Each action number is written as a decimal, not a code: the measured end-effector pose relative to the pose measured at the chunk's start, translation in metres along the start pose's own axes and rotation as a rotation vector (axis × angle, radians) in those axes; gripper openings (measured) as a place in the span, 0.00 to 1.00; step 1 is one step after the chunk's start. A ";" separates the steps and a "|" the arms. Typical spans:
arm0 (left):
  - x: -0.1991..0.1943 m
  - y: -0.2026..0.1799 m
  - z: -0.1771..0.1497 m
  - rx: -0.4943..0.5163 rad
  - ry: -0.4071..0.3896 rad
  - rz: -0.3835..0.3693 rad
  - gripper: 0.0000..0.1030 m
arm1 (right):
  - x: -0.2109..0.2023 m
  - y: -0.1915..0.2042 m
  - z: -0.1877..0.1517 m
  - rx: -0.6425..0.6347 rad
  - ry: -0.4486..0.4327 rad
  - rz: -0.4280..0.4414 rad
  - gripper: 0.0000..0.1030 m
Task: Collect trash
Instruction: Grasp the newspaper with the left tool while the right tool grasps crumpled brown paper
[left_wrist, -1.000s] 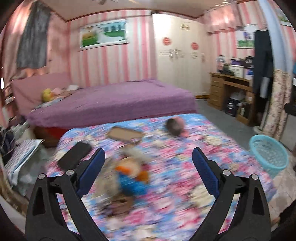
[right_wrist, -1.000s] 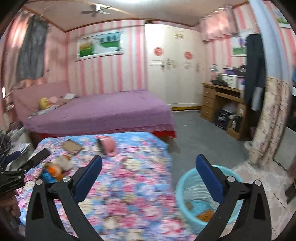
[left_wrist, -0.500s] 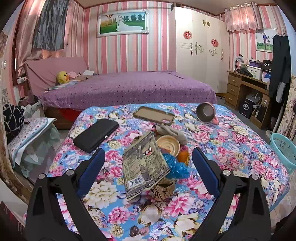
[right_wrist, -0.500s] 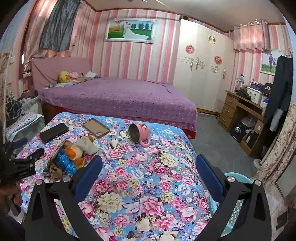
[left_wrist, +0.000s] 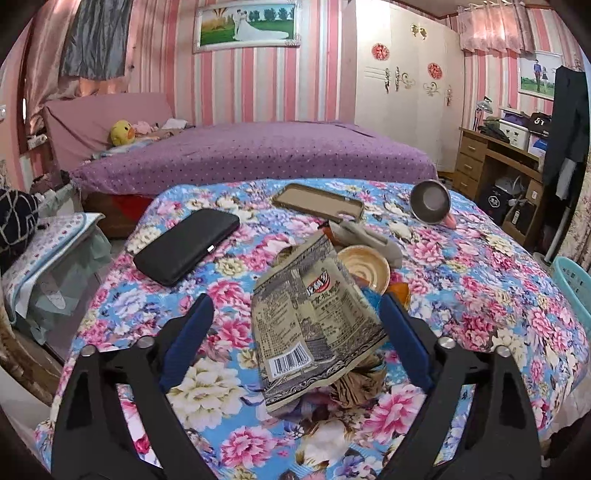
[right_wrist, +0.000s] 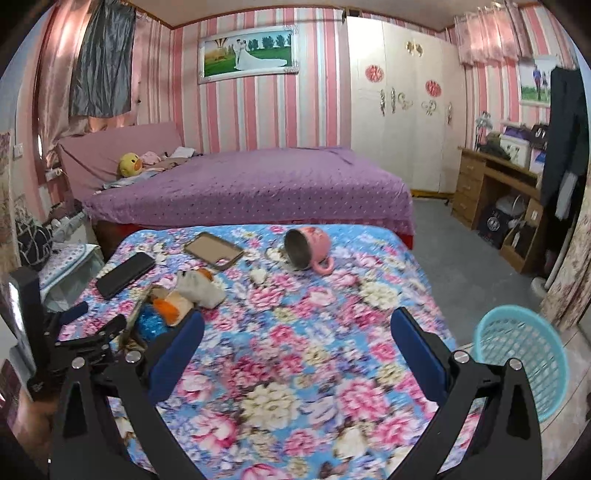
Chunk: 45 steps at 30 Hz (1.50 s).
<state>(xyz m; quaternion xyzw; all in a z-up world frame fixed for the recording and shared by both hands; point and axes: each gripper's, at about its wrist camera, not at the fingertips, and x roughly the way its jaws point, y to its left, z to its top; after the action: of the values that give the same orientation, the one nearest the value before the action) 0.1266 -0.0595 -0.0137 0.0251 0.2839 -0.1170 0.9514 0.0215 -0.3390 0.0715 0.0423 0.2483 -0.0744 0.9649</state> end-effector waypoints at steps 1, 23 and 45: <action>0.002 -0.002 -0.001 0.009 0.007 0.001 0.80 | 0.000 0.001 -0.001 0.006 0.002 0.005 0.96; 0.001 -0.020 -0.012 0.122 0.042 -0.001 0.73 | 0.011 0.025 -0.006 -0.031 0.043 0.057 0.96; -0.048 0.079 -0.002 -0.145 -0.095 0.011 0.00 | 0.076 0.136 -0.059 -0.029 0.164 0.257 0.96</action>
<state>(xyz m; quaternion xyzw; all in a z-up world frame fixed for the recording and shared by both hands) 0.1053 0.0275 0.0092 -0.0480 0.2461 -0.0918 0.9637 0.0822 -0.2070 -0.0111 0.0656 0.3197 0.0568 0.9435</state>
